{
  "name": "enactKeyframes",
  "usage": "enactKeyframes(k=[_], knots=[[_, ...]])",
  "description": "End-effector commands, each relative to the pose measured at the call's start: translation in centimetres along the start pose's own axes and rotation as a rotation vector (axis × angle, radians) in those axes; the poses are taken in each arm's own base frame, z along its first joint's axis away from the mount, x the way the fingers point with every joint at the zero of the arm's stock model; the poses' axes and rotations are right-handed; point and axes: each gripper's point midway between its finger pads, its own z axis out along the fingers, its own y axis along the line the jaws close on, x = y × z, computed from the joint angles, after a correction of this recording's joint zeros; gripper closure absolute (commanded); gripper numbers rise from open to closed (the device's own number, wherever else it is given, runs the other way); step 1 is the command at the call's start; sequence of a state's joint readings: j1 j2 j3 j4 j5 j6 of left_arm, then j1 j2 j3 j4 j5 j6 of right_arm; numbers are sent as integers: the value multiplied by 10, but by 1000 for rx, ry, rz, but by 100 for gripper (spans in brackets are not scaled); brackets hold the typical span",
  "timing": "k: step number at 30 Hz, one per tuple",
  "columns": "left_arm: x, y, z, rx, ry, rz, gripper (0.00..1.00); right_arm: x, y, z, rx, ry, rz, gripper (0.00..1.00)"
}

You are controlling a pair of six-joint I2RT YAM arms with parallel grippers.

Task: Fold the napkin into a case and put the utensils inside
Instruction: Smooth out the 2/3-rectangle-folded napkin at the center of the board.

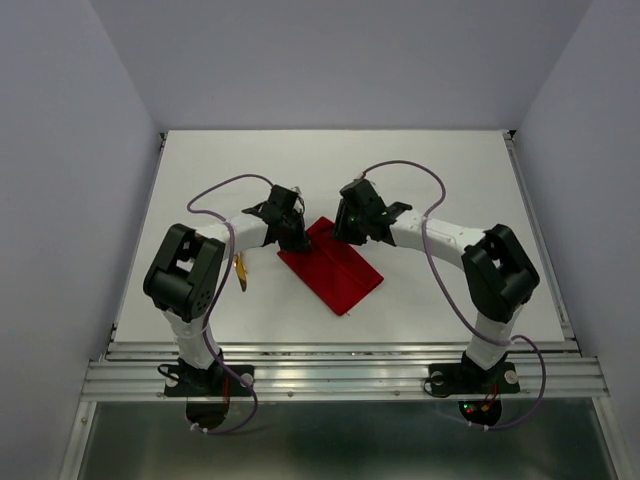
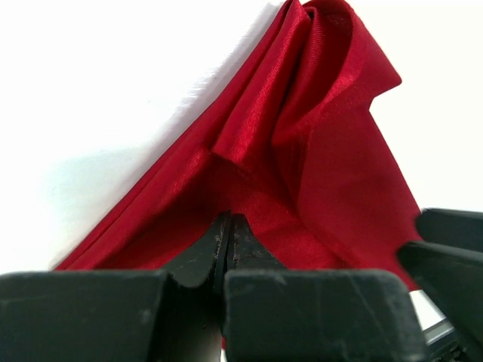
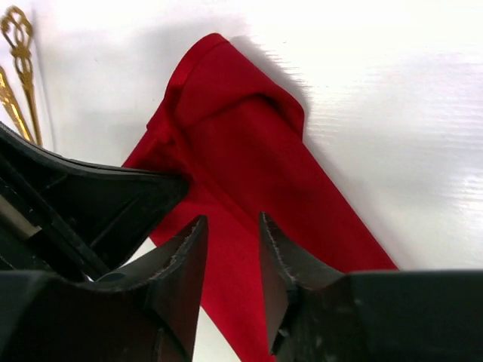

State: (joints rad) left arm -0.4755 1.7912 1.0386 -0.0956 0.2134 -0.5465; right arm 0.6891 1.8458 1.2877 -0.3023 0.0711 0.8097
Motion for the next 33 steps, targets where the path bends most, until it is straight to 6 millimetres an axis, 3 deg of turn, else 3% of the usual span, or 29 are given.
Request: enactKeyframes(k=[1,6,10,13,18,24,30,33], knots=[[-28,-12,-32,7,-99,21,93,-16,-9,-28,19,-109,2,64],[-43,-19,-52,5,-161,4,63,-8,-34,-36,64,-116,4,68],[-50,-29,-59,34,-180,-3,28,0,-53,-39,100,-112,9,68],[-54,-35,-54,52,-175,2,15,0,-59,-41,109,-113,7,67],[-59,-34,-35,33,-147,9,15,2,-60,-39,118,-94,-9,66],[-62,-30,-18,1,-122,23,25,2,-60,-38,123,-89,-20,66],[-66,-26,-9,-33,-109,32,39,4,-60,-36,123,-76,-23,66],[-65,-24,-7,-39,-104,34,51,4,-60,-36,126,-76,-22,66]])
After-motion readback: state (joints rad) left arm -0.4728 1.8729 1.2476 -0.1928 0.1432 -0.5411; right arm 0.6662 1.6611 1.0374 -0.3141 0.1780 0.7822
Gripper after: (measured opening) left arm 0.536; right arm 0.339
